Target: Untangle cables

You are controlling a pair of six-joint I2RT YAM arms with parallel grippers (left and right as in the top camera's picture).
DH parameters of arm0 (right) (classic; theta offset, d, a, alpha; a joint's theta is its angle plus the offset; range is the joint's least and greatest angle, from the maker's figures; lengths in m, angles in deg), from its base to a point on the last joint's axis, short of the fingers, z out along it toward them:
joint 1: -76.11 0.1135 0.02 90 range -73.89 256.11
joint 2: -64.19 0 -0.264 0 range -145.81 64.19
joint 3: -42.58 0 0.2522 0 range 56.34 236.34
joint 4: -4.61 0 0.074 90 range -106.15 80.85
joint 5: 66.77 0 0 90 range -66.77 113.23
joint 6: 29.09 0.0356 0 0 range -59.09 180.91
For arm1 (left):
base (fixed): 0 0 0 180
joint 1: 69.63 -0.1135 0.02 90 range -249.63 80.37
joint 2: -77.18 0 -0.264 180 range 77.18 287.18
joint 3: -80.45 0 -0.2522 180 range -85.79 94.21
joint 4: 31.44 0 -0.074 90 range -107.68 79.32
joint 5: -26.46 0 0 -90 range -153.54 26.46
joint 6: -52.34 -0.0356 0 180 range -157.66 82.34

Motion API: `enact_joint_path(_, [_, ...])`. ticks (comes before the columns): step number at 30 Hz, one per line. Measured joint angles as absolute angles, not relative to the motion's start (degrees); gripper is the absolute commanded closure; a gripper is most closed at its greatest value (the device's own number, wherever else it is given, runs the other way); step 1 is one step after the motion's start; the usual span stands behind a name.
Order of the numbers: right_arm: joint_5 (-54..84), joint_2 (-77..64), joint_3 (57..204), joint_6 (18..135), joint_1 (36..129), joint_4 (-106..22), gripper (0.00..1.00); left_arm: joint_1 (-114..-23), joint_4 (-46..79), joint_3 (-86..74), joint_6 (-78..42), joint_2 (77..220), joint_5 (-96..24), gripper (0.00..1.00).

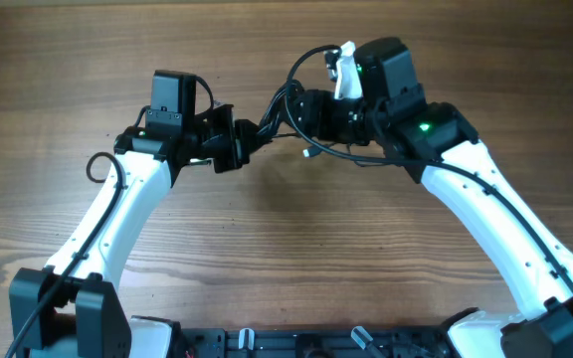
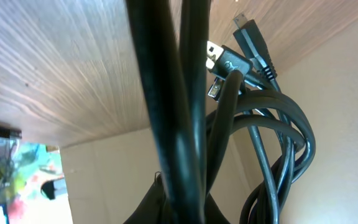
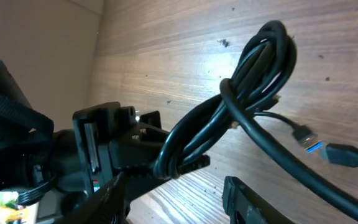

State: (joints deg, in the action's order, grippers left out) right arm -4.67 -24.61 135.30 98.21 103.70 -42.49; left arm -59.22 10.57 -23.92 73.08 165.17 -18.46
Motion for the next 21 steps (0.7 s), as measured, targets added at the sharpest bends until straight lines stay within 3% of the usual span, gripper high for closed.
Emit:
enact_joint_path(7, [-5.2,-30.2,135.3,100.3,103.7,-35.9,0.48,-59.2,10.6,-23.9,74.6,165.2,-15.4,0.96])
enact_joint_path(9, [-6.0,-31.5,135.3,100.9,103.8,-33.5,0.60,-59.2,10.5,-23.9,74.5,165.2,-15.1,0.96])
enact_joint_path(11, [-7.0,-32.1,135.3,101.5,103.8,-32.7,0.89,-59.0,10.6,-23.9,74.1,165.3,-15.6,0.96])
enact_joint_path(13, [-8.1,-32.1,135.3,101.9,103.9,-32.6,0.93,-58.2,10.7,-23.9,72.1,165.5,-17.3,0.86])
enact_joint_path(17, [-7.8,-32.3,135.4,101.0,103.9,-33.9,0.93,-57.4,10.7,-24.0,60.8,165.6,-20.6,0.48])
enact_joint_path(20, [-7.4,-32.4,135.4,99.6,103.8,-36.1,0.94,-57.0,11.8,-24.0,46.3,165.6,-25.0,0.30])
enact_joint_path(21, [-7.2,-32.4,135.4,99.2,103.8,-36.5,0.94,-57.0,13.0,-24.0,41.3,165.6,-26.8,0.28])
